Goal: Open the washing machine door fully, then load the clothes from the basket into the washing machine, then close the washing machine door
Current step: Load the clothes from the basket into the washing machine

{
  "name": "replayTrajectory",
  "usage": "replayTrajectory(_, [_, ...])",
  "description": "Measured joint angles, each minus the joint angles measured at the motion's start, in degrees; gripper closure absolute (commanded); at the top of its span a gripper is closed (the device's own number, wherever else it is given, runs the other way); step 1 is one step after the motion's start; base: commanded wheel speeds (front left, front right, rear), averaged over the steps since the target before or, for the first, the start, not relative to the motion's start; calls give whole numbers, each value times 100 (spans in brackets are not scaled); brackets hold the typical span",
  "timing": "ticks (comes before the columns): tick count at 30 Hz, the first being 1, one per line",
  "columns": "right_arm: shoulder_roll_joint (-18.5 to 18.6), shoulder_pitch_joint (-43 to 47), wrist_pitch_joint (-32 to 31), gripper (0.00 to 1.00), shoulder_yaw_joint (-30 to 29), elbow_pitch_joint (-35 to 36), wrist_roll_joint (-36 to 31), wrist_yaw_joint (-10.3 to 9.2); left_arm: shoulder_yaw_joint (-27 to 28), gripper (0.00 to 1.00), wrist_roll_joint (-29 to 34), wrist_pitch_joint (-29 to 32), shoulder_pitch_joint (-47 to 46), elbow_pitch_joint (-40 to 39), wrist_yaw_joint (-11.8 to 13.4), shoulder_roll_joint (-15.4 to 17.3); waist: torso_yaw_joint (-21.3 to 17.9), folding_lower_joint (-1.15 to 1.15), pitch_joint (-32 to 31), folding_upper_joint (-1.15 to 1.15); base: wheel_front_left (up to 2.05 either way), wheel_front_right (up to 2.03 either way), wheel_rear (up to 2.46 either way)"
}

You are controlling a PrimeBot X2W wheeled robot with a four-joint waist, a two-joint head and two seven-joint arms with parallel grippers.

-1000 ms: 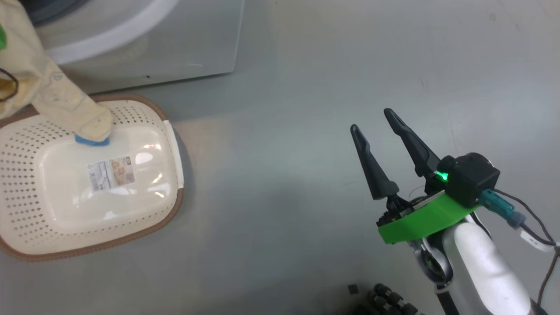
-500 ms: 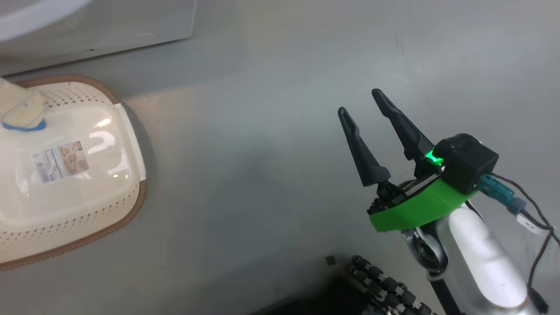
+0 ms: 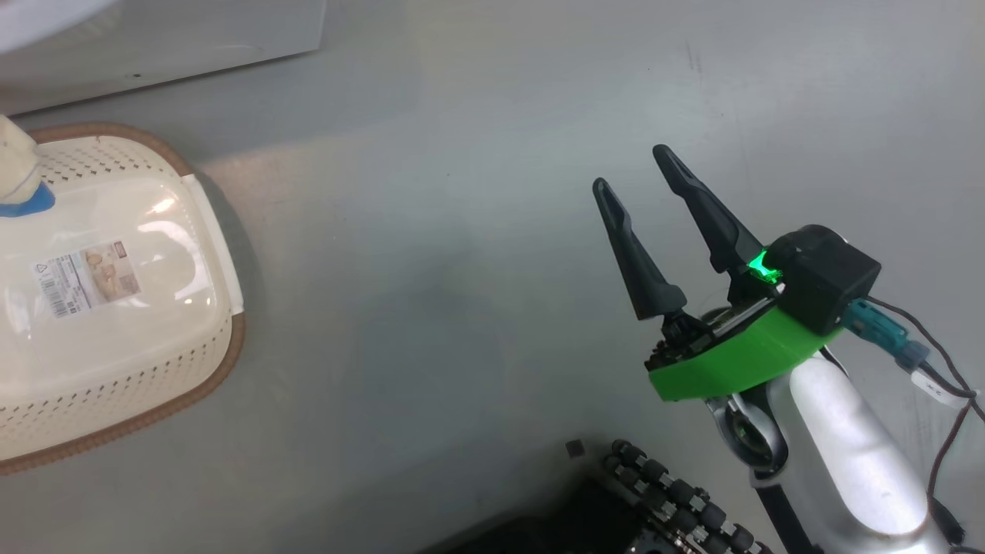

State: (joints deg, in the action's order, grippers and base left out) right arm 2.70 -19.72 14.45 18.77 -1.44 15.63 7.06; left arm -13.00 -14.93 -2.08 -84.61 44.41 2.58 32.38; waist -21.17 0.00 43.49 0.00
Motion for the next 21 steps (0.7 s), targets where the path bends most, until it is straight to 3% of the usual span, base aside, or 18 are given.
replayTrajectory(1, [0, -1, 0, 0, 1, -1, 0, 0, 44, 91, -86, 64, 1, 118, 0, -31, 10, 0, 0, 0, 0, 0, 0])
replayTrajectory(2, [0, -2, 0, 0, 2, -1, 0, 0, 83, 58, -156, 133, 1, 220, 0, -60, 20, 0, -1, 0, 0, 0, 0])
replayTrajectory(3, [0, -4, 0, 0, 2, -2, 0, 0, 114, 5, -219, 214, 1, 296, 0, -86, 29, 0, -3, 0, 0, 0, 0])
replayTrajectory(4, [0, -5, 0, 0, 2, -3, -1, 0, 126, 0, -261, 219, 1, 345, 0, -114, 41, 0, -4, 0, 0, 0, 0])
replayTrajectory(17, [0, -75, 0, 0, -60, -3, -59, 1, 102, 0, -441, 394, 123, 513, 0, -299, 197, 0, 5, 0, 0, 0, 0])
replayTrajectory(21, [0, -75, 0, 0, -129, -3, -107, 0, 44, 0, -436, 314, 410, 383, 105, -363, 272, 0, -21, 0, 0, 0, 0])
